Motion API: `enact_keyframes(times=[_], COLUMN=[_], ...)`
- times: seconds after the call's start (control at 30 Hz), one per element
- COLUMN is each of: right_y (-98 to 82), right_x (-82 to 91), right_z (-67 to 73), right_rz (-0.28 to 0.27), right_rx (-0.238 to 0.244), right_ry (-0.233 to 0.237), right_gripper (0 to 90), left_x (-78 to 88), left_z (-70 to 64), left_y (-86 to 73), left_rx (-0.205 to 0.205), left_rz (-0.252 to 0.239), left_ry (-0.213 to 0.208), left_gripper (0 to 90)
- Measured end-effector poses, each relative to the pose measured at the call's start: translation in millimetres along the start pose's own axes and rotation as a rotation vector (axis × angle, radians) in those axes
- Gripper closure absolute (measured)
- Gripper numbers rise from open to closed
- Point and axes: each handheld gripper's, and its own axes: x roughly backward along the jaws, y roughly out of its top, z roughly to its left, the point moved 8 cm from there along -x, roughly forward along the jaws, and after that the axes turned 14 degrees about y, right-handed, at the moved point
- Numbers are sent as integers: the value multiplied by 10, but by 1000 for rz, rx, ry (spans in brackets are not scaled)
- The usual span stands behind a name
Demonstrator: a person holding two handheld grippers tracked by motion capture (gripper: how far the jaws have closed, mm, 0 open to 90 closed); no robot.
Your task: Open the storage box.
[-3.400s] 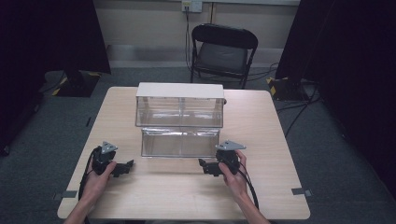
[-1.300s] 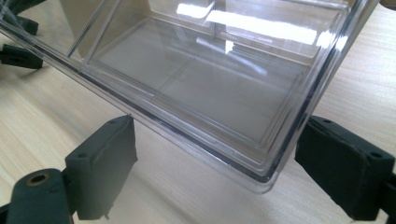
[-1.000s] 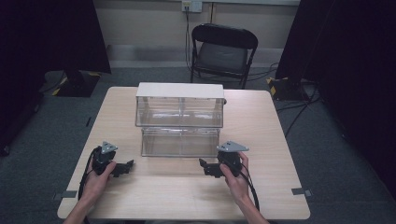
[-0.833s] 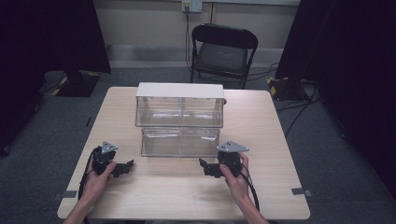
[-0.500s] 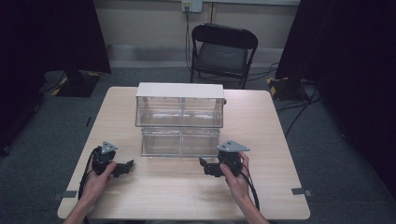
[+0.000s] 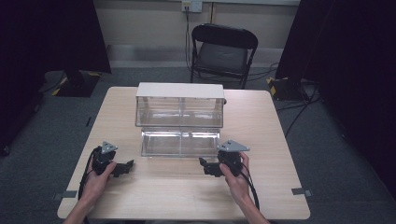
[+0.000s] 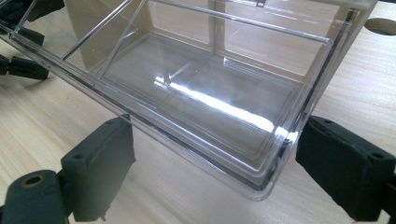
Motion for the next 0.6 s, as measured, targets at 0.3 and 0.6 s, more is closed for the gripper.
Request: enact_keyframes(times=[0.3, 0.6], right_y=[14, 15], right_x=[4, 4], right_z=[-6, -3], right_rz=[0, 12], right_rx=[-1, -7], right_ry=[12, 4], right_gripper=[105, 108], left_x=[0, 0], left_z=[0, -2], left_y=[0, 1], left_rx=[0, 2], left_rz=[0, -1], left_ry=[0, 0], left_gripper=[24, 24])
